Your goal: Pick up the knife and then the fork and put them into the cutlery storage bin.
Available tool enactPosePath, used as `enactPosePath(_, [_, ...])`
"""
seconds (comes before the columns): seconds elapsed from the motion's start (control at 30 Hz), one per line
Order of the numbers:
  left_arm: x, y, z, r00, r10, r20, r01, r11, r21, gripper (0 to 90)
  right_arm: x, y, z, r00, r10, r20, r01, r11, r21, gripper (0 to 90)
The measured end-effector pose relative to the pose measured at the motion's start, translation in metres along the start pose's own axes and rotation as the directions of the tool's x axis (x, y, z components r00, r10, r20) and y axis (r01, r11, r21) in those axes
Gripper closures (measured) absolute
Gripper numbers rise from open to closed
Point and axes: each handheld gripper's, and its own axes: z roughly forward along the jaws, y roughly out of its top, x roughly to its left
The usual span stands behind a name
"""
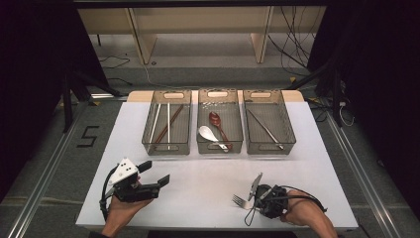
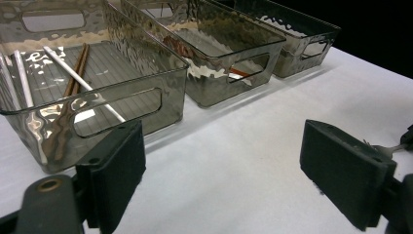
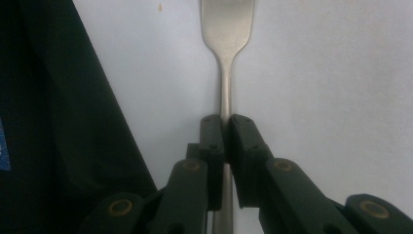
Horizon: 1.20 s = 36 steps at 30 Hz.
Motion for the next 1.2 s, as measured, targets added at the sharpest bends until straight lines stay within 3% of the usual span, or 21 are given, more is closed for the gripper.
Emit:
enactPosePath(0.33, [0.0, 0.0, 0.0, 1.0, 0.002, -0.001, -0.002, 1.0, 0.001, 16.4, -0.004, -0.002, -0.006, 0.9997, 0.023, 0.003, -0.023, 0.999, -0.026, 84.7])
enactPosePath(0.6, [0.0, 0.0, 0.0, 1.0, 0.003, -0.002, -0.003, 1.0, 0.0, 16.4, -0.017, -0.004, -0.018, 0.9969, 0.079, -0.002, -0.079, 0.989, -0.124, 84.8])
enactPosePath(0.83, [0.001, 0.0, -0.001, 1.0, 0.001, -0.004, -0.001, 1.0, 0.001, 16.4, -0.033, -0.001, -0.031, 0.9865, 0.161, -0.028, -0.163, 0.965, -0.205, 84.8])
enactPosePath(1.0, [0.001, 0.0, -0.001, 1.0, 0.0, -0.004, 0.0, 1.0, 0.003, 16.4, -0.047, -0.003, -0.041, 0.9757, 0.215, -0.044, -0.219, 0.938, -0.271, 84.8])
enactPosePath(1.2, [0.001, 0.0, 0.0, 1.0, -0.002, -0.005, 0.002, 1.0, 0.002, 16.4, -0.059, -0.005, -0.055, 0.9683, 0.247, -0.039, -0.245, 0.909, -0.337, 84.8])
